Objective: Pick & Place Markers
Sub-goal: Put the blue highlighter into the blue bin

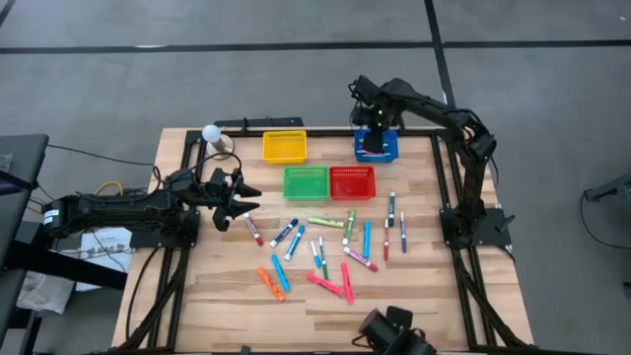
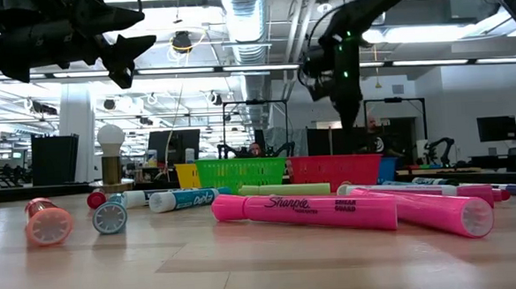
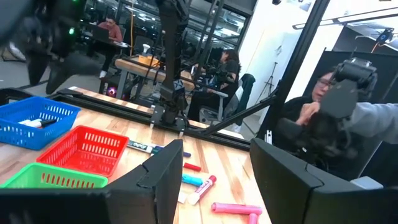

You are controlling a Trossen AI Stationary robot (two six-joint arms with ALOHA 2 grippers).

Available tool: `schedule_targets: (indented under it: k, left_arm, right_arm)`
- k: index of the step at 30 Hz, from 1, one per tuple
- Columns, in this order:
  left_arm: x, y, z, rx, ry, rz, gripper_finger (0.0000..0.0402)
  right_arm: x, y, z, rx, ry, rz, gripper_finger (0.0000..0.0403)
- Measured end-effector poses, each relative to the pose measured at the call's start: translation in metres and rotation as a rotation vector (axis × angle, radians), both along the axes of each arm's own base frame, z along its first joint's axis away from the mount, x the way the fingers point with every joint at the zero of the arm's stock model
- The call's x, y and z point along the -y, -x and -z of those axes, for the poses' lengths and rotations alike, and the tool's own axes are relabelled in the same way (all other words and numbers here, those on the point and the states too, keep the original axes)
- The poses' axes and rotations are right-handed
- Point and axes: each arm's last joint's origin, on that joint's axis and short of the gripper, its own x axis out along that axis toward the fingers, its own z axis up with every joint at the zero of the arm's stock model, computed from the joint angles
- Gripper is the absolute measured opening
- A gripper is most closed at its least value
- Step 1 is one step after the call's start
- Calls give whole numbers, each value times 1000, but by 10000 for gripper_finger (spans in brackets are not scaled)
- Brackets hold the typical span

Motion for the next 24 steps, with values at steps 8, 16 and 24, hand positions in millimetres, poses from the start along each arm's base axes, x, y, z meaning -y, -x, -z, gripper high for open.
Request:
schedule_targets:
  k: [8,16,24]
  left_arm:
    - [0,0,0,0,0,0,186]
    - [0,0,0,0,0,0,186]
    - [0,0,0,0,0,0,186]
  right_arm:
    - [-26,-17,-31,192,-197,-9,170]
    - [-58,-16,-71,308,-147,3,169]
    - [-96,-3,-116,439,-107,17,171]
